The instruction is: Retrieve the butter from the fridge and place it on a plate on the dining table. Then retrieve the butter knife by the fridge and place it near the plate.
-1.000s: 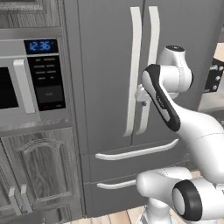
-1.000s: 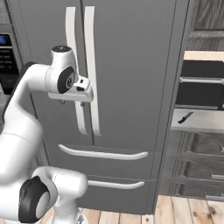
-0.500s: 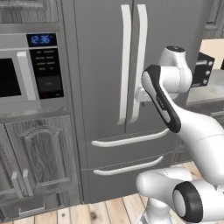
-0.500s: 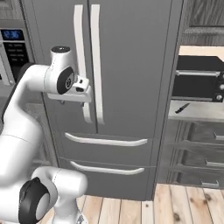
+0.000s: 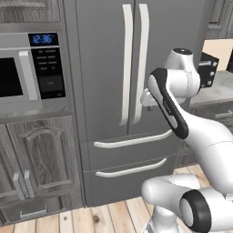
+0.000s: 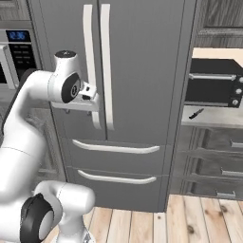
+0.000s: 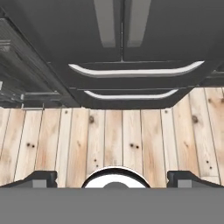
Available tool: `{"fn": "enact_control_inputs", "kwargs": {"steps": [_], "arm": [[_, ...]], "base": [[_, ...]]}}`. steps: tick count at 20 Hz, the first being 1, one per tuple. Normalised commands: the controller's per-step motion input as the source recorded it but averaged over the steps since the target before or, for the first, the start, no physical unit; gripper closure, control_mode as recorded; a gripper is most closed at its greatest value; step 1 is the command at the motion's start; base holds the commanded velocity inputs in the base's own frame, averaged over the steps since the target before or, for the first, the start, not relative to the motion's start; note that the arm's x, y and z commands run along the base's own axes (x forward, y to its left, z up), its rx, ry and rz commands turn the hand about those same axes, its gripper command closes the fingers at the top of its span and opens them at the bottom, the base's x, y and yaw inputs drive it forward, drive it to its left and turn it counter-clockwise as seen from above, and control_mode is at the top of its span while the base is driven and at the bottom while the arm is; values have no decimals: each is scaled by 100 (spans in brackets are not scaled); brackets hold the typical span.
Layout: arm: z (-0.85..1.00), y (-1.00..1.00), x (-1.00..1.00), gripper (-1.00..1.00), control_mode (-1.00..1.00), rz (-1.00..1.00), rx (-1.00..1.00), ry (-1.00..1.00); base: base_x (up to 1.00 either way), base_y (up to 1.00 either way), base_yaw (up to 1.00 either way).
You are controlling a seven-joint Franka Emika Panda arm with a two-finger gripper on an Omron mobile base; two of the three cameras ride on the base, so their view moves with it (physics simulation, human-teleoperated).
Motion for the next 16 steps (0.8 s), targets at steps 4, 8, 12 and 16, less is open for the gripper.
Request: {"fn": "enact_control_inputs", "kwargs": {"steps": [4,8,12,16], "arm": [[-2,0,1,-100,-100,1,0,-3],[-2,-17,19,-100,-100,3,0,-30],[-10,-18,50,-100,-100,0,1,-30],[-38,-5,58,-100,-100,0,0,-12]], "base": [[0,0,0],[0,0,0],[0,0,0],[0,0,0]]}}
